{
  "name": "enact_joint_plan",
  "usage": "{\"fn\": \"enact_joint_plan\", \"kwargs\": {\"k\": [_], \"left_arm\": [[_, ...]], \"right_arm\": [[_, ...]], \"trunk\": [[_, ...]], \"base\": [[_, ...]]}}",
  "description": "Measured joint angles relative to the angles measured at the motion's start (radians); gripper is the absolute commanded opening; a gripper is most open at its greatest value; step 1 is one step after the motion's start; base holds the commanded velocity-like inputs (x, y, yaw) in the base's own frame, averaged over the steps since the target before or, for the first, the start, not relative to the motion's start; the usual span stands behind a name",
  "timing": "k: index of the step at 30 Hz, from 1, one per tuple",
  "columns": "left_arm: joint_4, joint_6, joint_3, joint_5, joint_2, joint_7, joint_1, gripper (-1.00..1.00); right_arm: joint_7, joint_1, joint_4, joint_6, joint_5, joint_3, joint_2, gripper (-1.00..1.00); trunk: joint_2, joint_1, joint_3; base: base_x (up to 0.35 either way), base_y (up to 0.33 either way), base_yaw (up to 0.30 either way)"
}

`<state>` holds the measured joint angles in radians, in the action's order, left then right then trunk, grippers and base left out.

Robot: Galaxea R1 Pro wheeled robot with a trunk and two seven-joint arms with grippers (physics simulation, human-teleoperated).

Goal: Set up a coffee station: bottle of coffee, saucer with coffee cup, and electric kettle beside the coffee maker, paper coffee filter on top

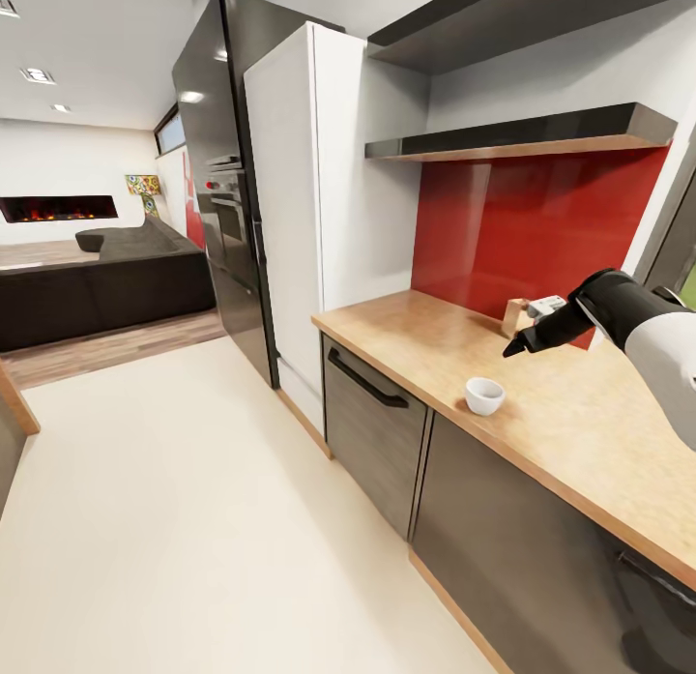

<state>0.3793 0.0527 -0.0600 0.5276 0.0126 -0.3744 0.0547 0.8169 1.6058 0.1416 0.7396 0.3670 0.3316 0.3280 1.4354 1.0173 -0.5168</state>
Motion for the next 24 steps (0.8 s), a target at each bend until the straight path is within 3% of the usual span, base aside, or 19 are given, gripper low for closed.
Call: {"fn": "enact_joint_plan", "kwargs": {"k": [12,24], "left_arm": [[0.000,0.000,0.000,0.000,0.000,0.000,0.000,1.00],[0.000,0.000,0.000,0.000,0.000,0.000,0.000,1.00]], "right_arm": [[-0.002,-0.043,-0.023,-0.006,0.004,-0.003,-0.003,1.00],[-0.002,-0.049,-0.021,-0.007,0.004,-0.003,-0.005,1.00]], "trunk": [[0.000,0.000,0.000],[0.000,0.000,0.000]], "base": [[0.003,0.000,0.000],[0.061,0.000,0.000]]}}
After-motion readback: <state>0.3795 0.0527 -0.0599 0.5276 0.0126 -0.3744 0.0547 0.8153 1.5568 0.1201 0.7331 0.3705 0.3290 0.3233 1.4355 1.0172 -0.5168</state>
